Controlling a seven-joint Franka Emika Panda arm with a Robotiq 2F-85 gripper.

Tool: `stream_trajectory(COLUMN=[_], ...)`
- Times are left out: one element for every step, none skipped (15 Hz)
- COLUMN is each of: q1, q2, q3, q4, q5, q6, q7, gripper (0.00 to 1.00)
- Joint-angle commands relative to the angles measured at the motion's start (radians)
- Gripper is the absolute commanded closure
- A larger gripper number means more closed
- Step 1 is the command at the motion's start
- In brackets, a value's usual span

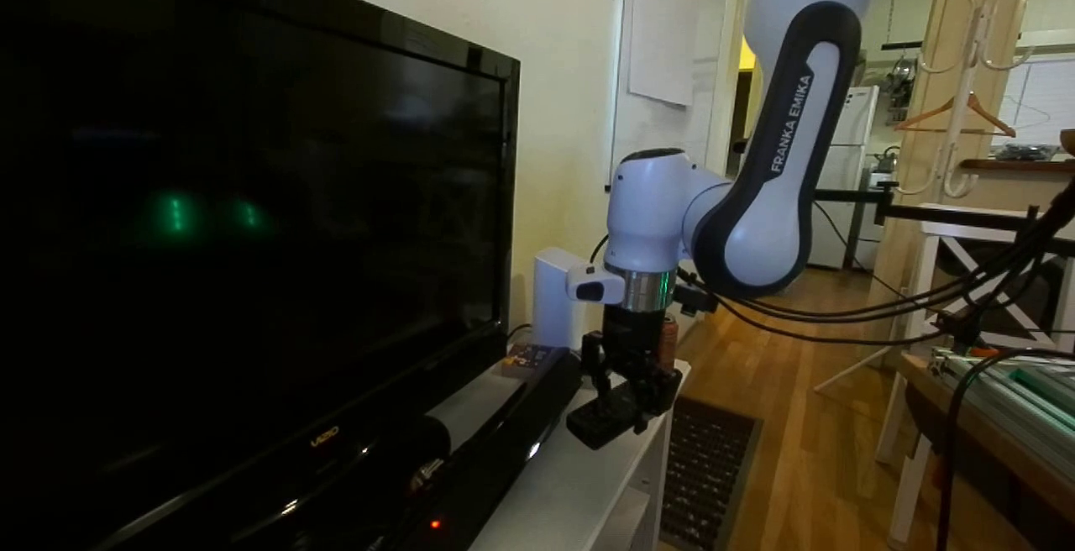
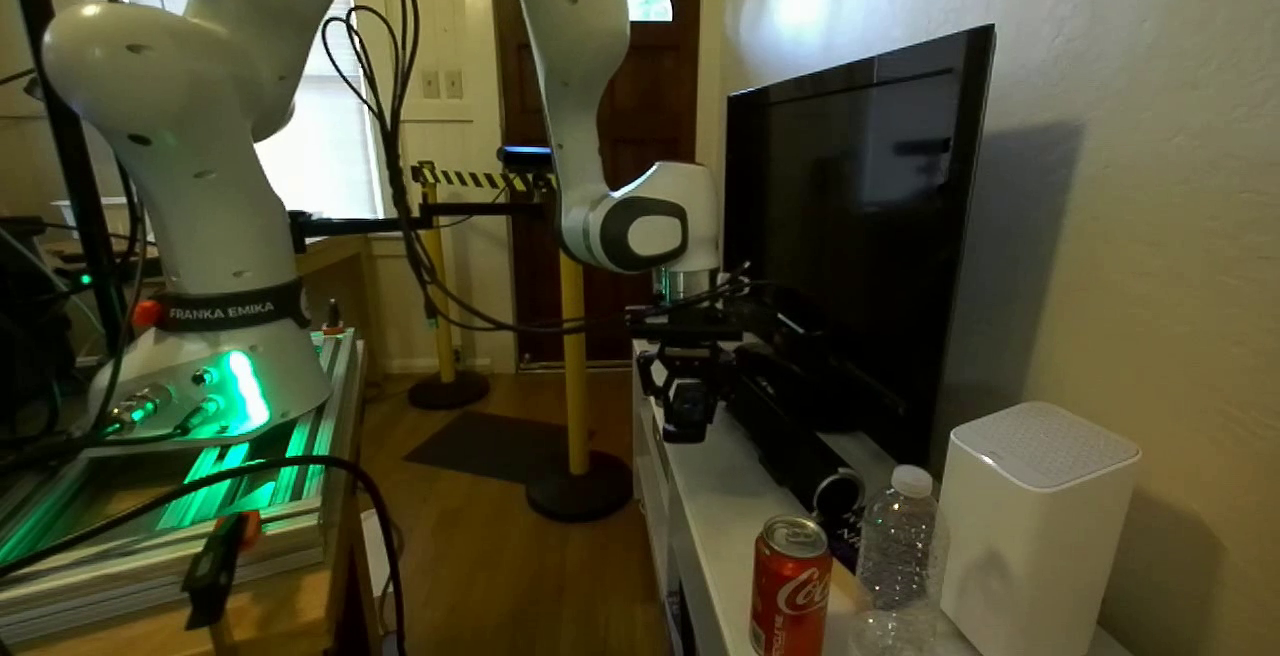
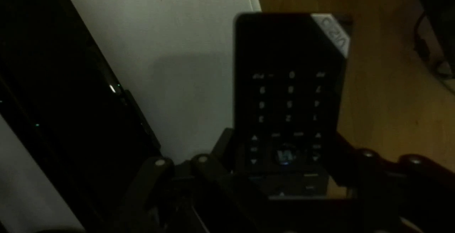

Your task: Twist around the remote

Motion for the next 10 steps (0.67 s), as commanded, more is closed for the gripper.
stream_trajectory(q1=[-0.031,-0.022,-0.028,-0.016,-0.017,-0.017,-0.017,-0.017,-0.017,-0.028], q2=[0.095,0.120,0.138,0.092,0.109,0.113,0.112,0.112,0.112,0.121], q3=[0.014,0.002,0.007,0.003,0.003,0.003,0.004,0.004,0.004,0.013], q4=[0.077,0.095,0.115,0.063,0.073,0.074,0.074,0.074,0.074,0.082], q5=[-0.026,-0.030,-0.020,-0.011,-0.011,-0.011,-0.011,-0.011,-0.011,-0.006], q6=[-0.003,0.008,-0.013,-0.004,-0.004,-0.004,-0.004,-0.004,-0.004,-0.003], q7=[-0.057,-0.060,-0.063,-0.037,-0.037,-0.037,-0.036,-0.036,-0.036,-0.041], gripper=[0.64,0.64,0.64,0.64,0.39,0.39,0.39,0.39,0.64,0.64])
